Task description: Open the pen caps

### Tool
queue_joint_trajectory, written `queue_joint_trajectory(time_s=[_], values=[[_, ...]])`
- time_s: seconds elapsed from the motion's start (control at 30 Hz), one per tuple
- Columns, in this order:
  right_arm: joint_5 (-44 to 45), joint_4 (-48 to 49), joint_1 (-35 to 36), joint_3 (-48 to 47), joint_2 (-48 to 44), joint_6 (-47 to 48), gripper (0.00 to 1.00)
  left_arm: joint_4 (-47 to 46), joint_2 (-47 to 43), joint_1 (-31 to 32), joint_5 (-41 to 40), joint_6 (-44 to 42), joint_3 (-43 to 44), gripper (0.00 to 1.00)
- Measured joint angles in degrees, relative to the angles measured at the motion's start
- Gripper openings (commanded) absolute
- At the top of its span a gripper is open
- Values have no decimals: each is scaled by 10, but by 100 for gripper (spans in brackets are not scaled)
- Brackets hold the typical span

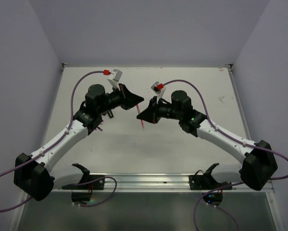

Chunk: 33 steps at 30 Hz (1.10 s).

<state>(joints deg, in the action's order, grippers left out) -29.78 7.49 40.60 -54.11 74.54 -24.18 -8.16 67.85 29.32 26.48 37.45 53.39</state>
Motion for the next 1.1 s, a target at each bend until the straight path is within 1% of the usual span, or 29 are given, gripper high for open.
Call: queue_joint_trajectory(time_s=[0.37,0.73,0.87,0.9,1.0,1.1], values=[[0,8,0,0,0,12,0,-13,-5,-4,-7,8,0,0],[7,89,-2,35,-11,30,0,-29,-5,-20,-18,51,7,0],[17,120,-2,54,-12,39,0,-29,-1,-21,-34,65,8,0],[17,124,-2,58,-12,42,0,-30,0,-21,-43,68,8,0],[8,75,0,102,-13,48,0,-76,1,-48,-127,76,34,0],[6,30,4,136,-3,50,0,-120,-1,-68,-188,80,62,0]])
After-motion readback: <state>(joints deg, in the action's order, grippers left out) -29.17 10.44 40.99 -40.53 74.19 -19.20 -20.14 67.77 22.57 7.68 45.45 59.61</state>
